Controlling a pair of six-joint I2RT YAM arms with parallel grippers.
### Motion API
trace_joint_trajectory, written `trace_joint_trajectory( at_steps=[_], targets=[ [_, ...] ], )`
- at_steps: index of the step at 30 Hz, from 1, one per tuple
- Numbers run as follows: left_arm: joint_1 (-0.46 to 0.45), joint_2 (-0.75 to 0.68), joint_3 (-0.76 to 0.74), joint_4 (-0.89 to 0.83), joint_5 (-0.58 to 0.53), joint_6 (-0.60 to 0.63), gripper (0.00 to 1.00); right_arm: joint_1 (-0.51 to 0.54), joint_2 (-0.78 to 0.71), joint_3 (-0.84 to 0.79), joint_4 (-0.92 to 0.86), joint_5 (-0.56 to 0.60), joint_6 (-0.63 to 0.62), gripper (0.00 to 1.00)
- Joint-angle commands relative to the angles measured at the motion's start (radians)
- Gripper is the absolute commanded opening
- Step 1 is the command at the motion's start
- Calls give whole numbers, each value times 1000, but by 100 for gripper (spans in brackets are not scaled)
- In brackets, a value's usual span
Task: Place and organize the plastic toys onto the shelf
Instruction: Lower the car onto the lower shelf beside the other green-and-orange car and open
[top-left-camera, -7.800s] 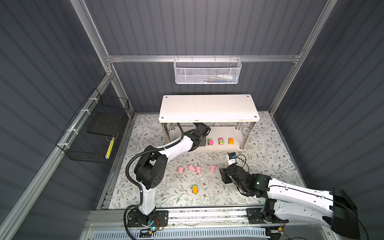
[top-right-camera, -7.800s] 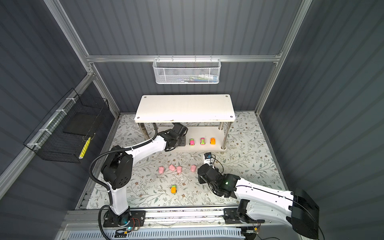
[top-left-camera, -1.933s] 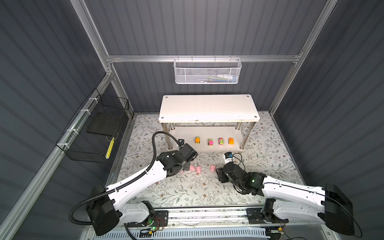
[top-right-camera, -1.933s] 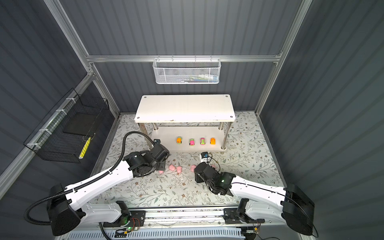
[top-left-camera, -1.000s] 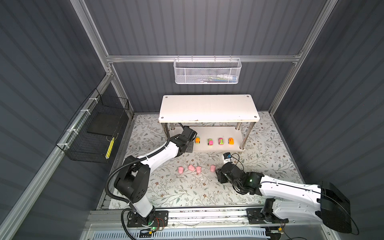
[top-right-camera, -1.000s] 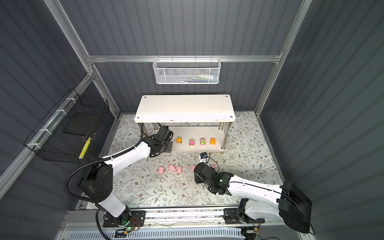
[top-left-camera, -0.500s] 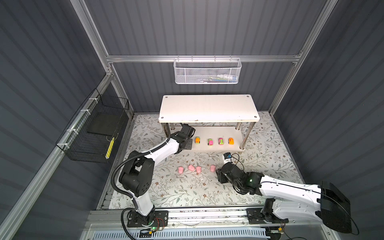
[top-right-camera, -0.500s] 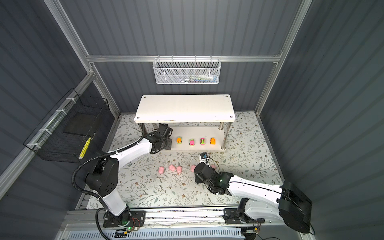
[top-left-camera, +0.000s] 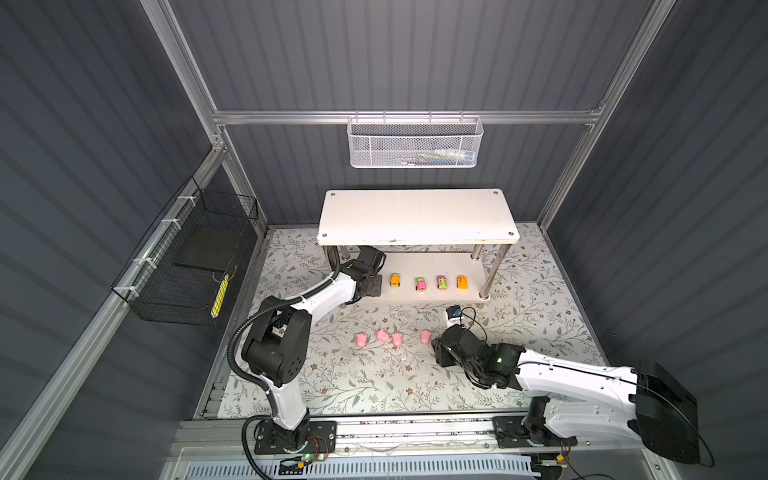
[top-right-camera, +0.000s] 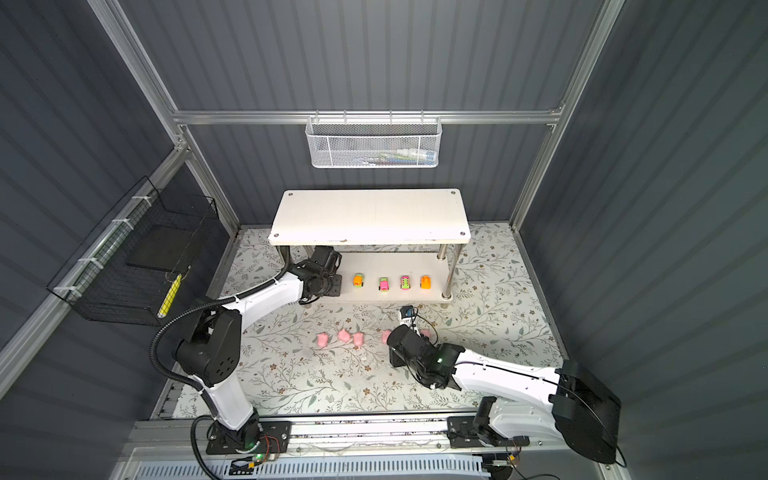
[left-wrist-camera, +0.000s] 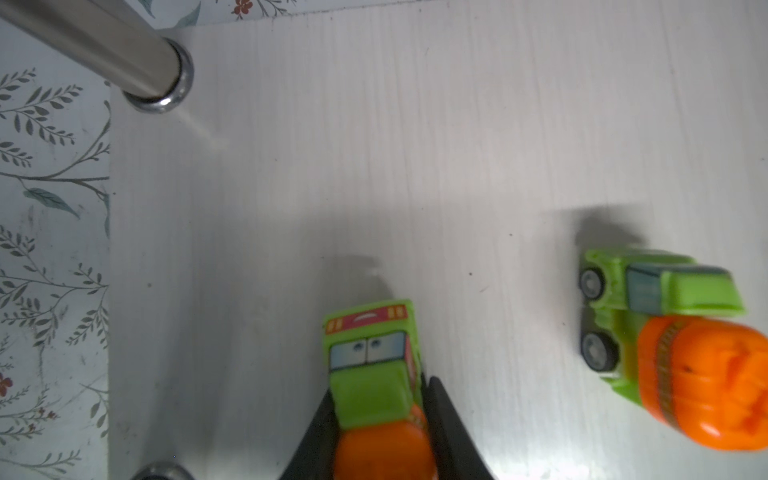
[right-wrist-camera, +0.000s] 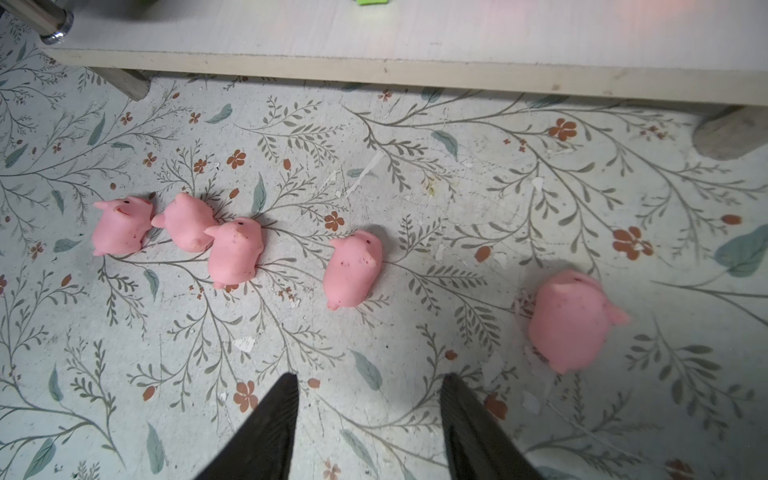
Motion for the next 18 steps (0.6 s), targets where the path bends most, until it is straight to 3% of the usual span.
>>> trace_joint_trajectory(
  at_steps=[1, 11, 18],
  targets=[
    [13, 9, 24, -16, 15, 4, 30, -6, 12, 25, -1, 8, 0, 57],
    [17, -7, 22, -17, 12, -1, 44, -6, 29, 37, 4, 0, -4, 57],
    [17, -56, -5, -2, 36, -22, 61, -7, 38, 41, 6, -3, -8, 57]
  ],
)
